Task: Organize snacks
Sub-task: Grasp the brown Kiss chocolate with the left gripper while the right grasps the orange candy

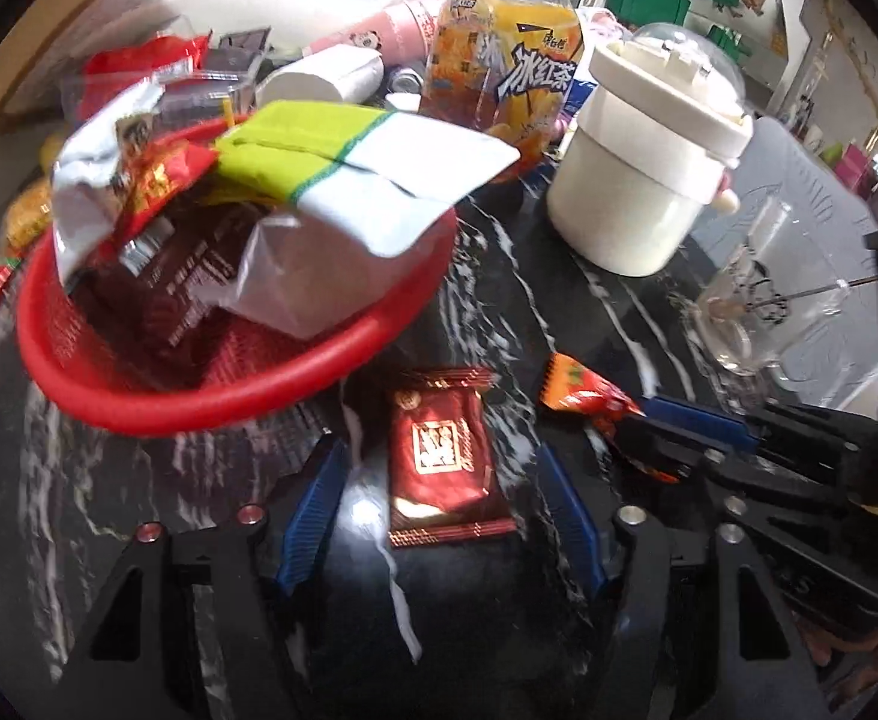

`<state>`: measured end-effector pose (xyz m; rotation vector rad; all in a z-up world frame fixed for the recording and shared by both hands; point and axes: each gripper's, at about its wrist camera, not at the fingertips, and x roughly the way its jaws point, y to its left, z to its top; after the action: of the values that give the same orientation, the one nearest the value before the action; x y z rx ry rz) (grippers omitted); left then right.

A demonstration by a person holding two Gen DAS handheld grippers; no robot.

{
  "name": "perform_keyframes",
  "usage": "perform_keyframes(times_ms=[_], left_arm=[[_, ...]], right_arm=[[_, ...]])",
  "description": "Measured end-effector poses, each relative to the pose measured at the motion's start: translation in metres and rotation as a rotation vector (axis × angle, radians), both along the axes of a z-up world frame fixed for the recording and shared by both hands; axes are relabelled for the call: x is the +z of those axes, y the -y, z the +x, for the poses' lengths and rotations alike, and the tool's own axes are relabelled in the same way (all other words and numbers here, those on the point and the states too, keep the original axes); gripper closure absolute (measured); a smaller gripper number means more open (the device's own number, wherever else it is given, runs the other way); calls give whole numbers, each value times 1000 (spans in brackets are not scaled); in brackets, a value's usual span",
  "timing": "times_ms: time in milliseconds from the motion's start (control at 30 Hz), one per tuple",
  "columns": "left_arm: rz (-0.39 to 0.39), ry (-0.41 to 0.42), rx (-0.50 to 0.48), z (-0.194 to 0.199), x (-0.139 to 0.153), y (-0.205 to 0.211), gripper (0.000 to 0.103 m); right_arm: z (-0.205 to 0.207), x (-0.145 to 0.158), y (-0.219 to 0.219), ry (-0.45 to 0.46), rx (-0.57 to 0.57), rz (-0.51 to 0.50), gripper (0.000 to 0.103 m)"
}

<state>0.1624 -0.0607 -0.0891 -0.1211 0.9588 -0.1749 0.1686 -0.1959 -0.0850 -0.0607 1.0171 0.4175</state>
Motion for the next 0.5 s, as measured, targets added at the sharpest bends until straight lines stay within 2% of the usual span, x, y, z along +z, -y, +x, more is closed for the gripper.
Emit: perform_keyframes(times_ms=[67,133,167,300,500], left_arm=[[12,4,3,3,-1,2,50],[45,12,2,4,-1,5,66],[54,14,0,4,-1,6,69],[59,15,-19,1,-1,7,76],[26,-12,-30,-15,0,6,76]], right_arm=[[0,0,1,1,-2,2,84],[-1,0,3,1,-6,7,84],[-1,0,3,1,-8,10,84],[-2,-1,6,-1,-15,29,84],[-15,0,9,-4,-22,23,84]])
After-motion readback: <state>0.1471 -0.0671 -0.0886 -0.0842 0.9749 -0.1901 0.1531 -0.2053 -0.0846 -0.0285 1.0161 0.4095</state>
